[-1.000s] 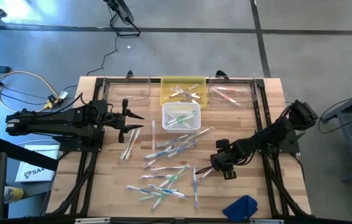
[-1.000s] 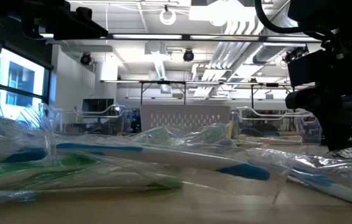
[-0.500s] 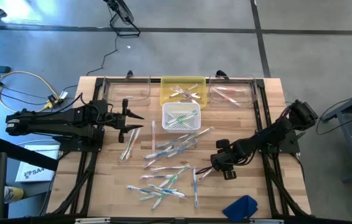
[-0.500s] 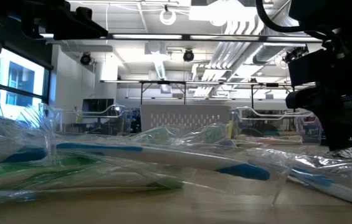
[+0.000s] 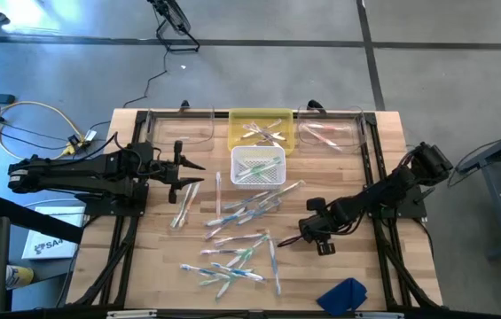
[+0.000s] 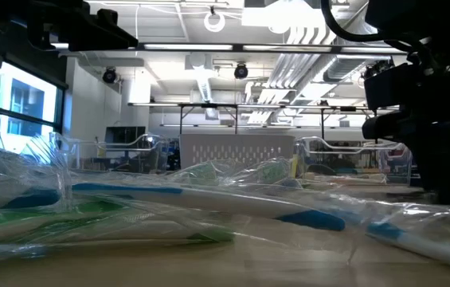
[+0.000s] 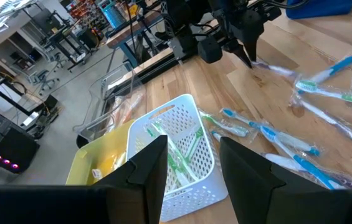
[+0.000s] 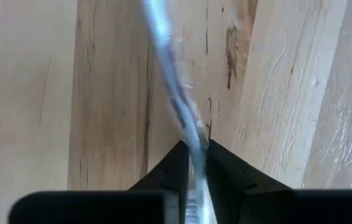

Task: Pick & Place Toothbrushes
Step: Put the purple toothbrush into the yellow bin

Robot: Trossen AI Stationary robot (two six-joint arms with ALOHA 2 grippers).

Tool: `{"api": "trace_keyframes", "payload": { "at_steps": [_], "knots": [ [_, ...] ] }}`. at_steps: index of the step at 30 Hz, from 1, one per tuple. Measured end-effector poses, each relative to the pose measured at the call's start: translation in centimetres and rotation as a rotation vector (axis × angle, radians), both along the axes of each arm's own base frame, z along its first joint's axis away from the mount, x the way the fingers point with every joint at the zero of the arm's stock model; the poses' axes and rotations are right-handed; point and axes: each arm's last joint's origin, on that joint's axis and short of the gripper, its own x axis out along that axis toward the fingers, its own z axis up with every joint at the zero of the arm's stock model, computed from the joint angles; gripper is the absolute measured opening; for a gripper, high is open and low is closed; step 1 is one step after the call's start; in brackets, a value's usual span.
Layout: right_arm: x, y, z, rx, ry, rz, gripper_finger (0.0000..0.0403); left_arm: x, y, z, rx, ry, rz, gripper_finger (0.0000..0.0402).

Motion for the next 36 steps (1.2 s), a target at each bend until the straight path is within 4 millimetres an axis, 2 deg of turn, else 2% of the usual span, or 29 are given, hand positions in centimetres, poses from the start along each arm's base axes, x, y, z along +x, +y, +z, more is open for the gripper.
{"api": "trace_keyframes", "payload": {
  "at_steps": [3, 8, 21, 31, 36],
  "knots": [
    [0.0, 0.0, 0.0, -0.001, 0.004, 0.0, 0.0014, 0.0, 0.0, 0.0, 0.0, 0.0, 0.0, 0.0141],
    [-0.2, -0.1, 0.2, 0.004, 0.006, 0.001, 0.0013, 0.0, 0.0, 0.0, 0.0, 0.0, -0.001, 0.0141],
    [-2.1, -1.0, 3.1, -0.002, 0.019, -0.032, 0.0008, 0.0, 0.0, 0.0, 0.0, 0.0, 0.0, 0.0141],
    [-2.0, -1.6, 5.3, -0.05, -0.159, -0.105, 0.0008, 0.0, 0.0, 0.0, 0.0, -0.001, 0.0, 0.0141],
    [-1.4, -2.3, 6.8, -0.102, -0.331, -0.173, 0.0008, 0.0, 0.0, 0.0, 0.0, -0.001, 0.0, 0.0141]
  ]
}}
